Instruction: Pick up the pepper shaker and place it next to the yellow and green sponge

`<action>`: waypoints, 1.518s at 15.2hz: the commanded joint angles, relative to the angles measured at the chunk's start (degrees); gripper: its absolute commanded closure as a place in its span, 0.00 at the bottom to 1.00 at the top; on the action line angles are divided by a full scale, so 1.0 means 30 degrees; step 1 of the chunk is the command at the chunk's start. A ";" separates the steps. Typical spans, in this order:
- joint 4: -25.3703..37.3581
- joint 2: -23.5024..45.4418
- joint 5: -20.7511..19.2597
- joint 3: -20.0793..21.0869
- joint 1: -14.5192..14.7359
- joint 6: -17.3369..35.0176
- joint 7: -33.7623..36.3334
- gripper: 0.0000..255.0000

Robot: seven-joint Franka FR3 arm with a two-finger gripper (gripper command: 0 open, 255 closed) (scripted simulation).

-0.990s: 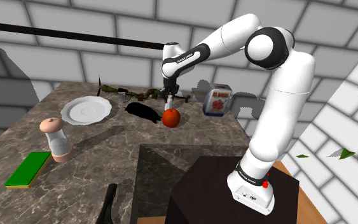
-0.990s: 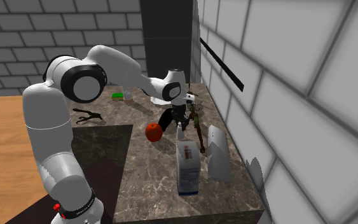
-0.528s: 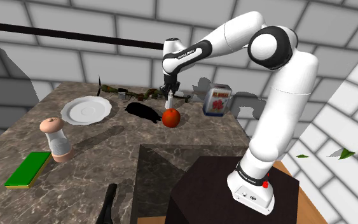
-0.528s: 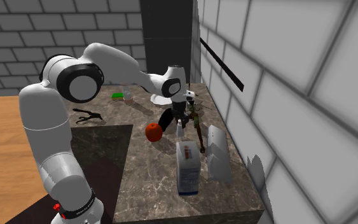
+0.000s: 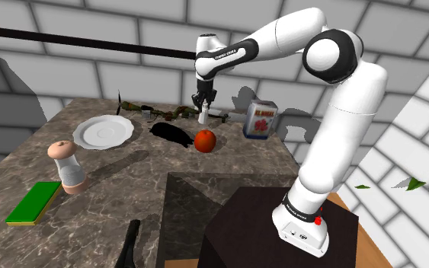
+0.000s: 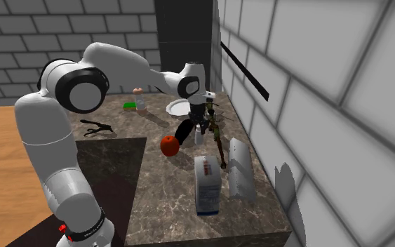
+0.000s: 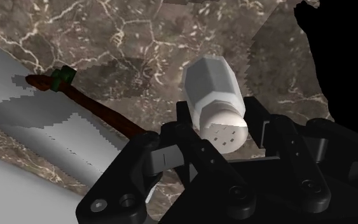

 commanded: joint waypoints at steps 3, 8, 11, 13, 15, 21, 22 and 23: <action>0.0559 -0.0356 0.0064 0.0018 0.0013 -0.0917 -0.0089 1.00; 0.1426 -0.0699 0.0134 0.0031 0.0023 -0.2122 -0.0220 1.00; 0.2000 -0.0859 0.0170 0.0038 0.0028 -0.2852 -0.0295 1.00; 0.2405 -0.0946 0.0191 0.0043 0.0032 -0.3343 -0.0344 1.00; 0.2830 -0.1018 0.0211 0.0047 0.0037 -0.3837 -0.0393 1.00; 0.4223 -0.1134 0.0258 0.0059 0.0050 -0.5340 -0.0534 1.00; 0.4260 -0.1139 0.0260 0.0059 0.0051 -0.5382 -0.0538 1.00; 0.4163 -0.1137 0.0239 0.0258 0.0282 -0.5327 -0.0095 1.00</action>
